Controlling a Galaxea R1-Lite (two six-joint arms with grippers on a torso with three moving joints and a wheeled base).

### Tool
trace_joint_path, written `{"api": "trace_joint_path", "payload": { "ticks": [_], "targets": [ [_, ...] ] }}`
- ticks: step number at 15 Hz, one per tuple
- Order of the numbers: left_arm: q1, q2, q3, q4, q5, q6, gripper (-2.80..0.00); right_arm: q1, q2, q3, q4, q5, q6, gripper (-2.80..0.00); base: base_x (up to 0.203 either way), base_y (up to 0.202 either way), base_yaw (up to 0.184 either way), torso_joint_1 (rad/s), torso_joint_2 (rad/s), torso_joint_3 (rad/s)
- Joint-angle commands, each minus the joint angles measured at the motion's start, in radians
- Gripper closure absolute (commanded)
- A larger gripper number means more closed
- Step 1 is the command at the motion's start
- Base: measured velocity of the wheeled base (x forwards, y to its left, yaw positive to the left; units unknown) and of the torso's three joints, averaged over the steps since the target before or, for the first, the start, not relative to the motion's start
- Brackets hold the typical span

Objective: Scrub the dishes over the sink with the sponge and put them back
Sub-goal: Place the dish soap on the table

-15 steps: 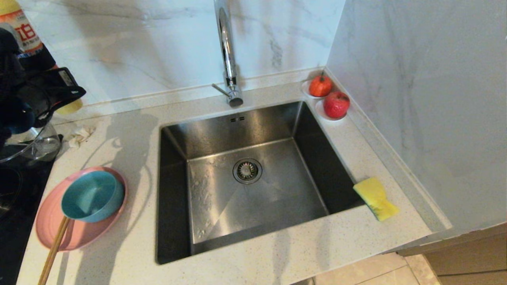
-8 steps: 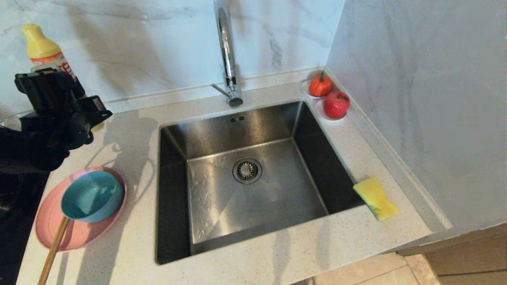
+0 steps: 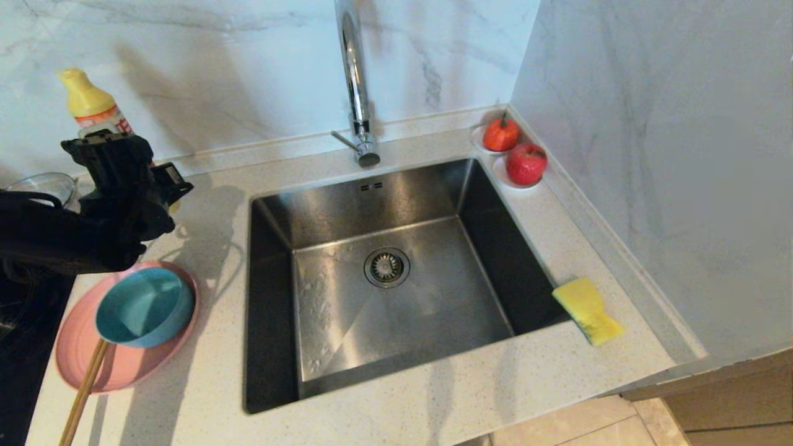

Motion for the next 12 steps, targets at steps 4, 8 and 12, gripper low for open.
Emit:
{"api": "trace_joint_path", "payload": {
  "ticks": [4, 8, 12],
  "targets": [
    [0.009, 0.086, -0.073, -0.077, 0.032, -0.004, 0.0, -0.001, 0.001, 0.0, -0.001, 0.0, 0.0, 0.0, 0.0, 0.0, 0.0, 0.0, 0.0, 0.0],
    [0.013, 0.135, -0.103, -0.1, 0.054, 0.005, 0.0, 0.0, 0.001, 0.0, -0.001, 0.0, 0.0, 0.0, 0.0, 0.0, 0.0, 0.0, 0.0, 0.0],
    [0.021, 0.174, -0.149, -0.111, 0.059, 0.011, 0.0, -0.001, 0.001, 0.0, -0.001, 0.0, 0.0, 0.0, 0.0, 0.0, 0.0, 0.0, 0.0, 0.0]
  ]
}}
